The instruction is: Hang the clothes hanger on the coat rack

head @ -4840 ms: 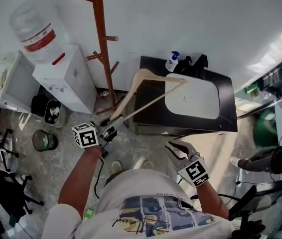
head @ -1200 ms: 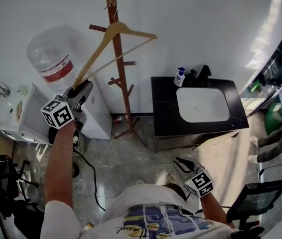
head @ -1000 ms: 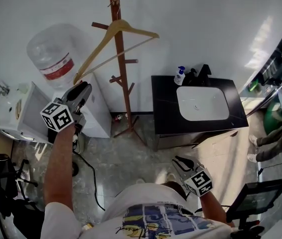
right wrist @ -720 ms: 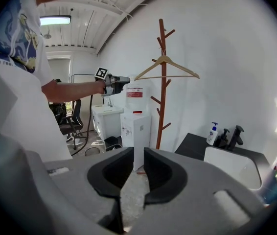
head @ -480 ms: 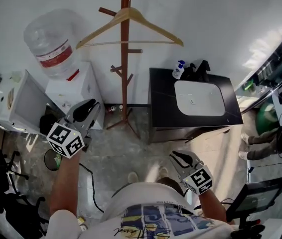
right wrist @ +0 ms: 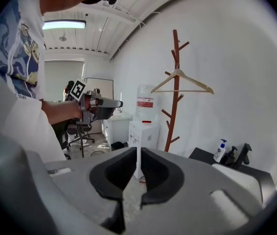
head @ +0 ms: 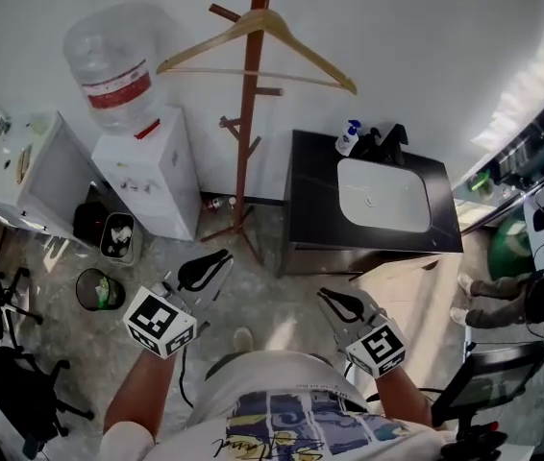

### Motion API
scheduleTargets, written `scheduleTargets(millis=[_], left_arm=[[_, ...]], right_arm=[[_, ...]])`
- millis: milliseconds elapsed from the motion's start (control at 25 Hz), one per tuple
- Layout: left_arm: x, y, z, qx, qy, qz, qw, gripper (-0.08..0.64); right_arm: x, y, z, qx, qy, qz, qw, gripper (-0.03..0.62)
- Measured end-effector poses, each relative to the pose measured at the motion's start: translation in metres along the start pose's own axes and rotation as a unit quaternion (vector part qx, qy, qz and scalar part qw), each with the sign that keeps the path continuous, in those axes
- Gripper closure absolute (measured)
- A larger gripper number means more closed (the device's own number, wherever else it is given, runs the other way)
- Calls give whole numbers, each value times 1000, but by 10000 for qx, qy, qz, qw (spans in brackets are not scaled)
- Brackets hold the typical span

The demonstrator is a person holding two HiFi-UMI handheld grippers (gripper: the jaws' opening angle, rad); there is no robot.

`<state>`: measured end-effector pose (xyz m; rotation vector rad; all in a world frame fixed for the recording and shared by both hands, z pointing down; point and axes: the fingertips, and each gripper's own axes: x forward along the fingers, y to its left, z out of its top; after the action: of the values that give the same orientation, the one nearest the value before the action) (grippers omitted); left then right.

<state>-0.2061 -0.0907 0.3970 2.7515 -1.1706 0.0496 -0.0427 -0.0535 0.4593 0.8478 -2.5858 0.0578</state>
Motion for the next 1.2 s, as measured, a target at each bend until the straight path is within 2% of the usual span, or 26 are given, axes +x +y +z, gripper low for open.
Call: scheduleTargets(millis=[400,640,800,1200], left_arm=[[18,-93,-29,-262,177,-30,9995,554],[31,-141,-37,-62,305,-111,9995,554],[35,-163,-40,-38,332,-56,9994,555],[25,-191,-55,-136,448,213,9987,554]], right_arm=[[-53,-3,-9,-125,-256,380,9989,589],[-80,-3,-12,-241,-464,509,9973,591],[-94,1,-8,-473,-469,617,9959,591],[-114,6,-21,-500,-470,773,9946,591]])
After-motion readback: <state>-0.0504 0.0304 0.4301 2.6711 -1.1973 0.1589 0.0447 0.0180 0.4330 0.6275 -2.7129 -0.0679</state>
